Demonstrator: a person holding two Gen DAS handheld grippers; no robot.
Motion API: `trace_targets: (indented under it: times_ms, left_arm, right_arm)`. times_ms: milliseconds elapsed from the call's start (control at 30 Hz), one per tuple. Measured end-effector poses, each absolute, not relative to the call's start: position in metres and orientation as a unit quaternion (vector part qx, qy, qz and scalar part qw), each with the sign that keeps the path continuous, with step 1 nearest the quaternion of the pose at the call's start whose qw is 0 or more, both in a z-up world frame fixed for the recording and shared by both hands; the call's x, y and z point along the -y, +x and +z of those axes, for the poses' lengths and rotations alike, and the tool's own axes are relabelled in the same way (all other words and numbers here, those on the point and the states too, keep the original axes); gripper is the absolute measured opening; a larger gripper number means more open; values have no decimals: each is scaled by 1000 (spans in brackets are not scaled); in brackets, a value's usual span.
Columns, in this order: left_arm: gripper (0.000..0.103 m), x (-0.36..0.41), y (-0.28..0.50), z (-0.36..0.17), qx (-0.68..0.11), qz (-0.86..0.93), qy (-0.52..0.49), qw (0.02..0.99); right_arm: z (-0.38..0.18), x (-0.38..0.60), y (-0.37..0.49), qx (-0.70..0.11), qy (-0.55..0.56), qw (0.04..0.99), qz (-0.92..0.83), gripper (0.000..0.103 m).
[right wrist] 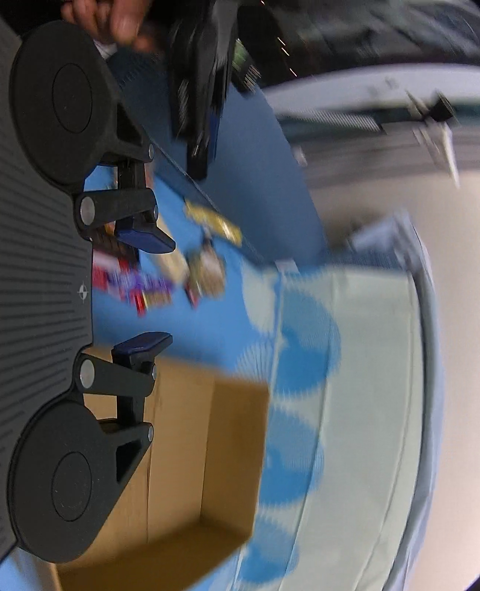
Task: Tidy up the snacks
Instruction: 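Grasp the cookie bag with the left tool while the right tool grasps the dark chocolate bar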
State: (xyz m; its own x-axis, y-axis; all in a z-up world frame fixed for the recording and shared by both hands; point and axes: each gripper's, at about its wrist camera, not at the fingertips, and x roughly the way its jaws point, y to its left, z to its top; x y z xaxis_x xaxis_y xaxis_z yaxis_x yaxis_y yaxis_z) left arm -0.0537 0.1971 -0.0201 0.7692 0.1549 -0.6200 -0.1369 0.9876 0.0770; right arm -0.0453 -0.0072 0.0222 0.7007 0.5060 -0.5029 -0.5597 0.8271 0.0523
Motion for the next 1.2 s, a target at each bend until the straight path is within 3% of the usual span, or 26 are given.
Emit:
trace_targets:
  times_ms: [100,233,300,500,667,700,767,900,933,967,1200]
  left_arm:
    - [37,-213,-63,-24,-310,111,-12,944]
    - [48,-203,-59,-24,-328,109,38,937]
    - [57,-202,-52,-41,-338,101,33,935]
    - [57,-198,-28,-69,-398,96,42,911]
    - [46,-202,-22,-74,-413,106,33,904]
    - [40,-204,-25,-73,-408,106,24,906]
    - [30,-210,-30,-68,-396,102,1,912]
    - [26,-217,-43,-57,-368,87,-42,925]
    - [9,-218,-47,-53,-358,77,-57,929]
    - [6,-219,-49,-51,-354,64,-75,930]
    - [11,-216,-48,-47,-393,3,-126,911]
  right_arm:
    - [5,-29,-49,-267,-84,905,320,50]
    - [-25,-62,-43,-306,-118,888,324,52]
    - [-38,-75,-38,-319,-131,881,322,62]
    - [-73,-99,-28,-353,-178,869,297,70]
    - [-89,-98,-25,-379,-209,854,290,64]
    - [-89,-98,-25,-378,-210,853,291,52]
    - [-85,-96,-27,-375,-213,852,296,43]
    - [-78,-83,-32,-371,-194,857,299,40]
    - [-74,-80,-36,-365,-192,861,300,39]
    - [-72,-77,-39,-358,-190,863,301,39]
    - [-60,-49,-68,-355,-176,866,305,39]
